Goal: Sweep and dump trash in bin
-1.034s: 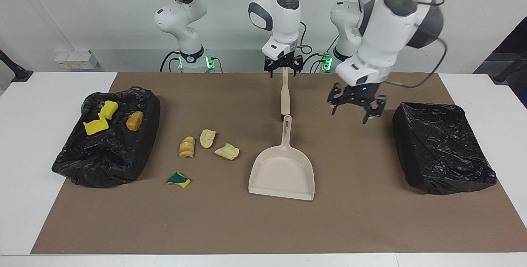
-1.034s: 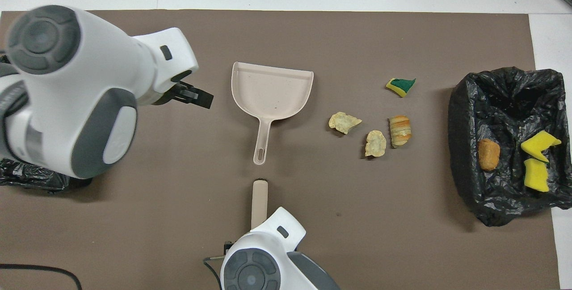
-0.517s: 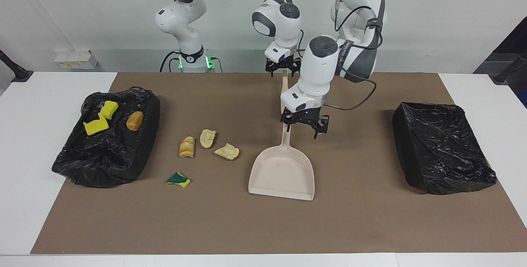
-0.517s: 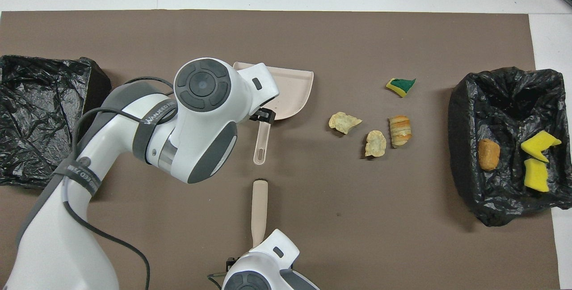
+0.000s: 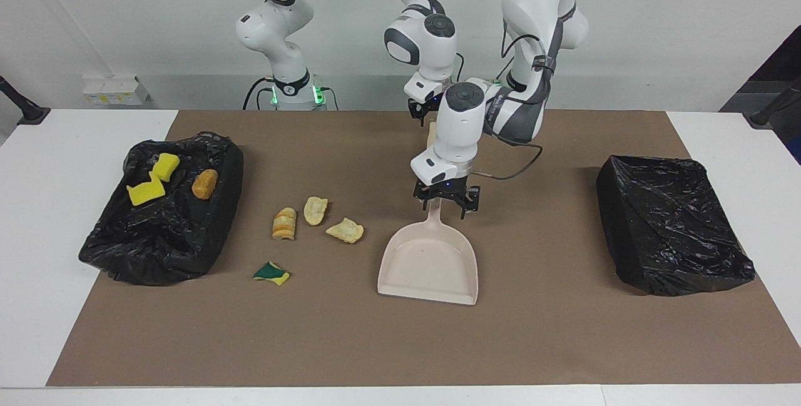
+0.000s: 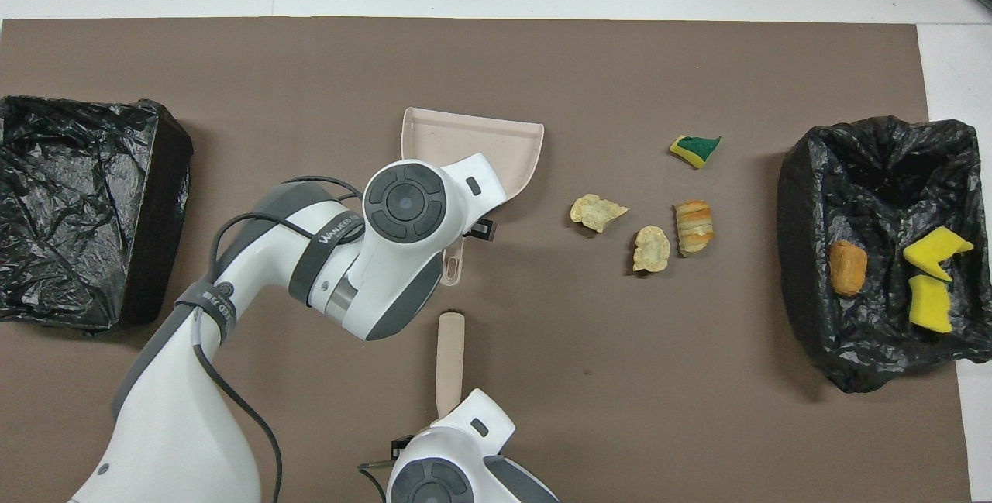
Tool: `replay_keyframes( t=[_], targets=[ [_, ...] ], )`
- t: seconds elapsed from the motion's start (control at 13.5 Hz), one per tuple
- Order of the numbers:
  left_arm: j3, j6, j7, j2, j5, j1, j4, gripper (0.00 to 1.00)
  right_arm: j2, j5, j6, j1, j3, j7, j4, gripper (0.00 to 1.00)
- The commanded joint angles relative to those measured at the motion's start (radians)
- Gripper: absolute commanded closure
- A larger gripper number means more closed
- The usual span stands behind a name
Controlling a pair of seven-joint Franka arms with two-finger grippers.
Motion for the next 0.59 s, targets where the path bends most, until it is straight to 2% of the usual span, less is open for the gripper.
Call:
replay_keyframes(
  t=[0.0,0.07,0.15,0.22,0.37,0.52],
  targets=[
    [0.016,0.031,-0.028,-0.032,0.021,-0.019,-0.054,0.00,0.003,0.072,0.005,-0.009,0.003,-0.019,0.003,1.00],
    [0.016,0.033,-0.028,-0.032,0.021,-0.024,-0.056,0.00,0.005,0.073,-0.001,-0.010,0.003,-0.019,0.006,1.00],
    [0.016,0.030,-0.028,-0.033,0.021,-0.024,-0.059,0.12,0.005,0.073,-0.021,-0.010,0.002,-0.022,0.009,1.00],
    [0.016,0.021,-0.026,-0.033,0.021,-0.024,-0.059,0.37,0.006,0.073,-0.048,-0.012,0.002,-0.028,0.022,1.00],
    [0.016,0.017,-0.022,-0.033,0.021,-0.016,-0.056,0.81,0.006,0.073,-0.091,-0.012,0.002,-0.027,0.039,1.00],
    [0.016,0.014,-0.019,-0.032,0.021,-0.013,-0.050,1.00,-0.004,0.073,-0.134,-0.013,-0.004,-0.007,0.048,1.00]
  ],
)
